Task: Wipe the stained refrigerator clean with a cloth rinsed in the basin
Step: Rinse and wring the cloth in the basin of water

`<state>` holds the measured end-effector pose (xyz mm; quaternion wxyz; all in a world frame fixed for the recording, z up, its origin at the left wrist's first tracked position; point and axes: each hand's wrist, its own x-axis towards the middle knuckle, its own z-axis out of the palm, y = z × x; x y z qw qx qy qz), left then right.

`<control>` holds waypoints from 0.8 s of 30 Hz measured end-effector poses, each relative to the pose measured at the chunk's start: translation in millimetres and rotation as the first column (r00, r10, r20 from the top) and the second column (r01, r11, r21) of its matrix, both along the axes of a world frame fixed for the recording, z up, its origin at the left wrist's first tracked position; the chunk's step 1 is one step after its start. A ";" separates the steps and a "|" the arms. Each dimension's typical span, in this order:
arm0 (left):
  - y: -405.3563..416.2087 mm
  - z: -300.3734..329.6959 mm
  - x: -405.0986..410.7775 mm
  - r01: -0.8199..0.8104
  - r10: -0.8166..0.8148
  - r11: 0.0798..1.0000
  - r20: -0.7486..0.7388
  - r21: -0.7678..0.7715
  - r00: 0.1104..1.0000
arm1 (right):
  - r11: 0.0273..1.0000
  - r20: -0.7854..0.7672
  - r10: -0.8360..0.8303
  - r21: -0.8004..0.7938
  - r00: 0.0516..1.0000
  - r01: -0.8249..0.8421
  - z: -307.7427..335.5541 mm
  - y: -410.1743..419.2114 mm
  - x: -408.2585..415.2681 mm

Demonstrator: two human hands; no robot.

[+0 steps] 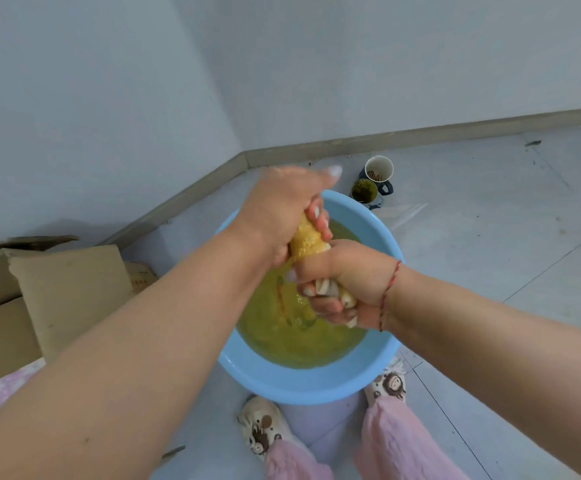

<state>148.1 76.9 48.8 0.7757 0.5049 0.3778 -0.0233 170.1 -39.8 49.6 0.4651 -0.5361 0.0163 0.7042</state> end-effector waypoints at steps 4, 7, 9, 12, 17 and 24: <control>-15.3 -39.1 -5.8 0.149 -0.067 0.914 -0.222 0.377 0.973 | 0.967 0.330 0.115 -0.253 0.937 -0.029 -35.7 4.2 -16.6; -28.8 -64.8 -13.2 0.184 -0.021 0.877 -0.348 0.443 0.937 | 0.923 0.537 0.284 -0.377 0.794 -0.075 -70.0 5.8 -31.4; -35.5 -80.5 -18.6 0.134 0.056 0.887 -0.391 0.443 0.919 | 0.896 0.591 0.359 -0.436 0.723 -0.089 -88.9 2.6 -38.7; -41.9 -99.7 -22.2 0.075 0.148 0.899 -0.461 0.432 0.875 | 0.867 0.601 0.423 -0.487 0.679 -0.109 -104.5 -2.5 -45.5; -49.6 -119.2 -26.6 -0.044 0.274 0.915 -0.536 0.402 0.798 | 0.824 0.613 0.510 -0.549 0.604 -0.139 -119.7 -10.2 -50.0; -55.7 -118.7 -31.8 -0.417 0.440 0.889 -0.611 0.191 0.658 | 0.797 0.635 0.560 -0.588 0.532 -0.137 -119.2 -26.2 -51.8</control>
